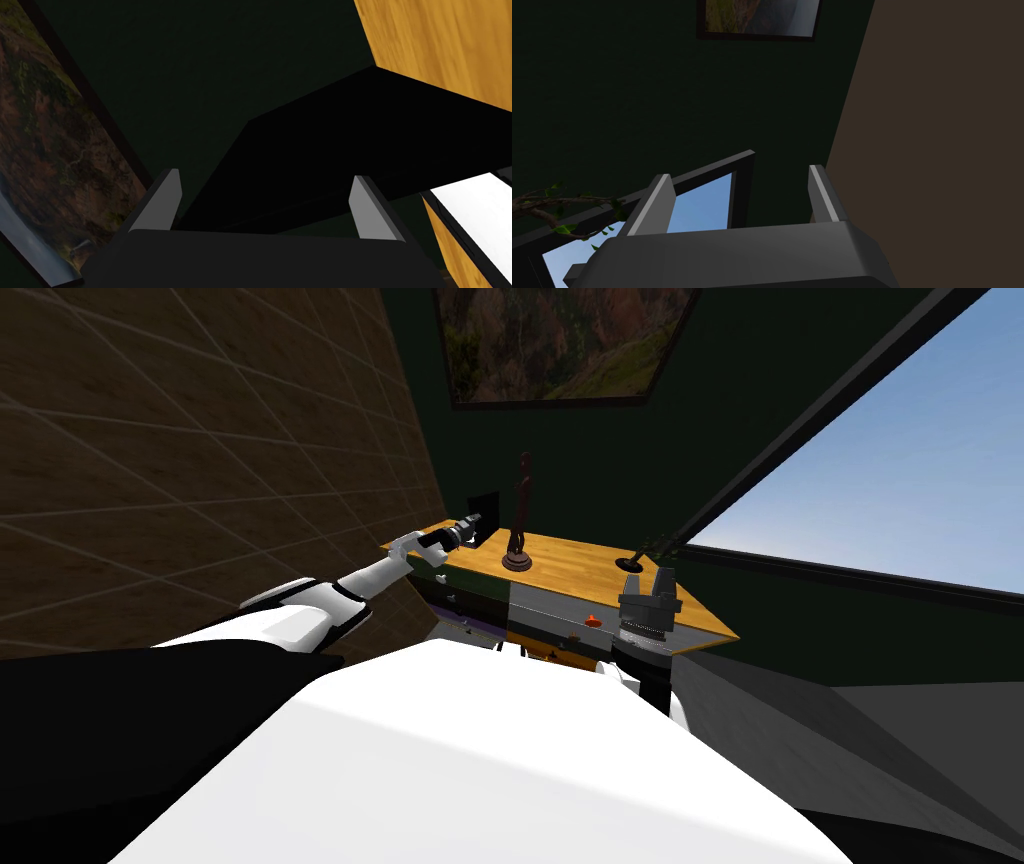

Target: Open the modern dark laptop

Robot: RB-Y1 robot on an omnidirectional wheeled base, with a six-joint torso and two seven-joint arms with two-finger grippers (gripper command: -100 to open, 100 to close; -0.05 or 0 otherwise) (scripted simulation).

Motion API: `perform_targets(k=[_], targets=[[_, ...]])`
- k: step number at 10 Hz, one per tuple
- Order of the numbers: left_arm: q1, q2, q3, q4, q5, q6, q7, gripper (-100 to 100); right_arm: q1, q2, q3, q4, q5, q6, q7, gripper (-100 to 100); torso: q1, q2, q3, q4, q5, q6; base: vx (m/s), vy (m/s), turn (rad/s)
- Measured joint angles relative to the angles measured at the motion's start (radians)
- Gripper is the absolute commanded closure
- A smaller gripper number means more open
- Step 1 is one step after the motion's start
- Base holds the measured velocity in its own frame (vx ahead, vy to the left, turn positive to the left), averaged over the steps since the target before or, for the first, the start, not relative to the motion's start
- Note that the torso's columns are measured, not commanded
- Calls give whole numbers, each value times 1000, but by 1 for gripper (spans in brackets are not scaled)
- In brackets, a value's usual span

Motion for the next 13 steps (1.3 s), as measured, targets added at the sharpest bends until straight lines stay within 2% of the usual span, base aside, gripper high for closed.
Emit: perform_targets(k=[2,4,5,7,8,10,11,13], targets=[[-49,42,-18,33,20,25,3,-100,0,0,0,0,0,0,0,0,-1,0,0,0,0,0,-20,-71,-3],[-114,98,-56,92,54,38,7,-100,0,0,0,0,0,0,0,0,-3,0,0,0,-1,0,-21,-83,-1],[-115,115,-44,82,54,61,9,-100,0,0,0,0,0,0,0,0,-3,1,0,0,-1,0,-20,-67,0],[-160,152,-70,121,78,73,11,-100,0,0,0,0,0,0,0,0,-1,0,0,0,0,0,-13,-55,-2],[-184,166,-80,139,86,83,11,-100,0,0,0,0,0,0,0,0,-2,0,0,0,0,0,-6,-26,2],[-191,176,-83,138,92,91,13,-100,0,0,0,0,0,0,0,0,-1,-4,-3,-1,0,0,70,-18,-26],[-192,178,-83,137,93,92,14,100,0,0,0,0,0,0,0,0,-1,-2,-2,-1,0,0,5,-2,14],[-192,172,-77,144,101,95,18,100,0,0,0,0,0,0,0,0,2,3,2,1,3,1,10,77,23]])
